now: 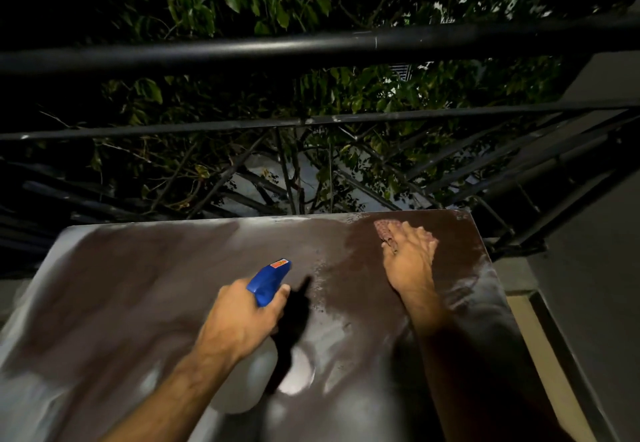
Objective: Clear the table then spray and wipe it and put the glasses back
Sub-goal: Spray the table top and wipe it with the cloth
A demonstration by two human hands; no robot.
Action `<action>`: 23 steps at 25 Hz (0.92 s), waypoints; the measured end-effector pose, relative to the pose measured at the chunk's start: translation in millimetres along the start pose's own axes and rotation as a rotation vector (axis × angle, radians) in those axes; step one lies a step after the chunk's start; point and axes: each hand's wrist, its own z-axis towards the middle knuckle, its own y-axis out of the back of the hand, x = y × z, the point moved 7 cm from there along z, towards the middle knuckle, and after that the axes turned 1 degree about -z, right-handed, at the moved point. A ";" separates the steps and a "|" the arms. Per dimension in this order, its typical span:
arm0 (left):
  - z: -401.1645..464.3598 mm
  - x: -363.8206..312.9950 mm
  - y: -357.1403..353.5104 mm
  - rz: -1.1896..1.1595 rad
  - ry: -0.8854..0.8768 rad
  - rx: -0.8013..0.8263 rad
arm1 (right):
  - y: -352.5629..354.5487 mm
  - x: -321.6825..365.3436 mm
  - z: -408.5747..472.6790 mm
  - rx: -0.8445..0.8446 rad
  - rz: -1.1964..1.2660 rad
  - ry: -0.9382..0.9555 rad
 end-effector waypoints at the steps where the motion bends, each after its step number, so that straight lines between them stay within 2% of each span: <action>1: 2.6 3.0 5.1 0.004 -0.005 -0.006 | -3.3 14.7 -6.5 0.005 0.027 0.012; 4: 10.3 16.5 24.6 -0.017 0.020 -0.020 | -27.4 88.6 -47.7 0.070 0.069 0.208; 7: 17.2 31.2 37.9 -0.054 0.019 -0.006 | -61.3 166.7 -105.6 0.214 0.038 0.591; 9: 18.1 41.8 48.7 -0.069 0.020 -0.002 | -68.7 175.0 -102.3 0.207 -0.015 0.712; 10: 18.0 48.8 55.8 -0.090 0.020 -0.005 | -67.0 165.9 -83.0 0.119 -0.068 0.654; 12: 16.2 60.9 67.5 -0.105 0.011 0.000 | -50.3 125.0 -38.4 -0.072 -0.160 0.295; 14: 15.3 71.2 76.0 -0.064 -0.001 0.026 | -33.2 80.3 -10.5 -0.083 -0.079 -0.089; 15: 15.6 76.2 80.0 -0.042 -0.006 0.031 | -32.3 70.7 -4.6 -0.045 -0.024 -0.223; 16: 17.1 81.4 83.5 -0.029 -0.013 0.031 | -32.2 75.8 -3.8 -0.041 -0.046 -0.260; 17: 19.3 85.0 86.6 -0.027 -0.018 0.027 | -34.6 92.7 -5.2 -0.059 -0.103 -0.209; 19: 25.9 90.0 93.3 -0.036 -0.026 0.018 | -52.9 151.4 -20.9 -0.032 -0.165 0.042; 22: 33.4 92.3 105.7 -0.040 -0.048 -0.012 | -96.4 235.1 -72.4 0.170 -0.070 0.435; 23: 33.9 93.2 109.3 -0.047 -0.049 -0.015 | -101.1 246.9 -82.0 0.217 -0.040 0.498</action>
